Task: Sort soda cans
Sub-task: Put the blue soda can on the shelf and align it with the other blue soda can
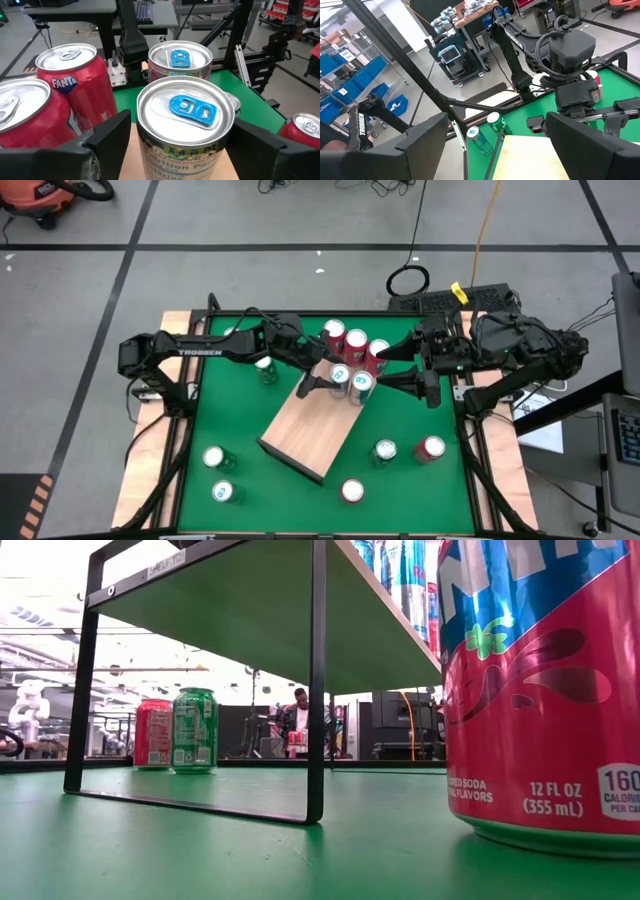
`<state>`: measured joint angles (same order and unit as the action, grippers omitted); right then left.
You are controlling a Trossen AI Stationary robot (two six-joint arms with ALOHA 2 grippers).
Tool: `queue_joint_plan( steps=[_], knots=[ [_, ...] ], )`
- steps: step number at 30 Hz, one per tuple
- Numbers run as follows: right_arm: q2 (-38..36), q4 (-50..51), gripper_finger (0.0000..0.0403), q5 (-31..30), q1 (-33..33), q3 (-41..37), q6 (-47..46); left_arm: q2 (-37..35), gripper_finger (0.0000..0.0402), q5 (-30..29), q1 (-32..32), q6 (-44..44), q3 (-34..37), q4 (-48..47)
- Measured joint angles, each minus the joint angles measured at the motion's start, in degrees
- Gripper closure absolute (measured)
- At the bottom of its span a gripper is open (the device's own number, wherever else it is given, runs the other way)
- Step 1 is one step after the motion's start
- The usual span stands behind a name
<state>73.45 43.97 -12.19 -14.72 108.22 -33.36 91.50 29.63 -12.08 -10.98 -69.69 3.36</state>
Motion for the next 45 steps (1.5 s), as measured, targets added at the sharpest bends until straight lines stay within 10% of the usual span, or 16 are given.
queue_joint_plan(
  steps=[45],
  knots=[
    [0.0, 0.0, 0.0076, -0.02, 0.0, 0.0, 0.4, -2.19, 0.0107, -3.22, 0.48, -1.36, 0.0, -3.09]
  ],
)
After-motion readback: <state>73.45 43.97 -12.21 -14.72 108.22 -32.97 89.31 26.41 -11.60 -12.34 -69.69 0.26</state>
